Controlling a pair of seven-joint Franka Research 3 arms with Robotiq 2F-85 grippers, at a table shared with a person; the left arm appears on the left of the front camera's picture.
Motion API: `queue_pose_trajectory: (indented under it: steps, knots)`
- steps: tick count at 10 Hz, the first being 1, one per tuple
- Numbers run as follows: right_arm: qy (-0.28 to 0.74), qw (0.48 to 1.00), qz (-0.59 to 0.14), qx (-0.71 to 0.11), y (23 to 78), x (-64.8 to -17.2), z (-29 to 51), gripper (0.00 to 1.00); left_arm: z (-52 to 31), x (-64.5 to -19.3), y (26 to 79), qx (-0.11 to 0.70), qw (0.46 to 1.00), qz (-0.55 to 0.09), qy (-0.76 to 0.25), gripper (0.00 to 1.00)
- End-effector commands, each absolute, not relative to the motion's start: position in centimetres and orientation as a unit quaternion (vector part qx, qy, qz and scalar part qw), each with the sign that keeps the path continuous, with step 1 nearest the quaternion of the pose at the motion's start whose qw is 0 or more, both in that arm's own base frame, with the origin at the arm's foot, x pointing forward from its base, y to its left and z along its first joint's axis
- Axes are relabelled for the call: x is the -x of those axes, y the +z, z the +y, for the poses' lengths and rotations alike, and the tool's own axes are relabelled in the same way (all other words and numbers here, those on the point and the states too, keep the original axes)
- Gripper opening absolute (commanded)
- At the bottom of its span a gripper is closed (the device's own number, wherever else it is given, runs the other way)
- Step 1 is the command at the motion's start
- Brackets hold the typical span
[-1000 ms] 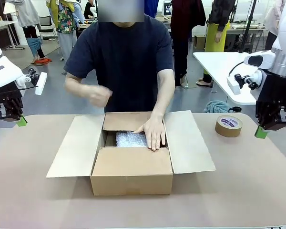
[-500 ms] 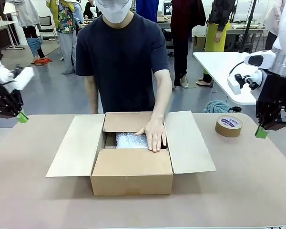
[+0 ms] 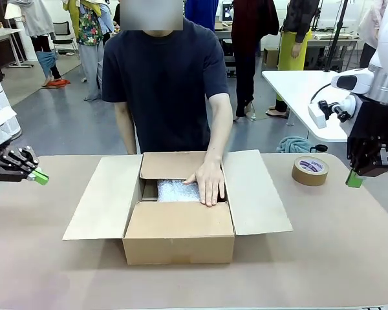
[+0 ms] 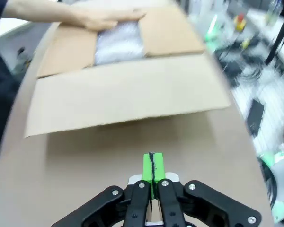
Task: Wrap the clocks to prevent damage.
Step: Push the right (or left) flap of the Package Box to close it.
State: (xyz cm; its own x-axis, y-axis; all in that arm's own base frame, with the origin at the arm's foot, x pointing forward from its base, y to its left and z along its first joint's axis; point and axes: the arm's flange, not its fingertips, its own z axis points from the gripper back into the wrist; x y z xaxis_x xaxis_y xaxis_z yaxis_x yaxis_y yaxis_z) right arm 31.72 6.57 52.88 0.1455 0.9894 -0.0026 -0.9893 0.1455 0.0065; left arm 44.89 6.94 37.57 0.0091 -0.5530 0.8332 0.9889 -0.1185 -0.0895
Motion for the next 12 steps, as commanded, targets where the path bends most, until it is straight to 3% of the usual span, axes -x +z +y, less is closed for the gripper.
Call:
queue_pose_trajectory:
  steps: [1,3,5,6,12]
  knots:
    - [0.659,0.752,0.003,-0.012,52.7,-31.6,6.5,0.01,7.8,-47.9,36.1,0.421,0.614,-0.245,-0.622,0.0]
    - [0.659,0.752,0.003,-0.012,52.7,-31.6,6.5,0.01,6.2,-46.5,35.0,0.39,0.627,-0.254,-0.625,0.0]
    - [0.659,0.752,0.003,-0.012,52.7,-31.6,6.5,0.01,5.2,-45.1,37.5,0.345,0.623,-0.273,-0.646,0.0]
    - [0.659,0.752,0.003,-0.012,52.7,-31.6,6.5,0.01,6.4,-47.4,34.1,0.401,0.614,-0.257,-0.629,0.0]
    - [0.659,0.752,0.003,-0.012,52.7,-31.6,6.5,0.01,6.4,-47.4,34.1,0.401,0.614,-0.257,-0.629,0.0]
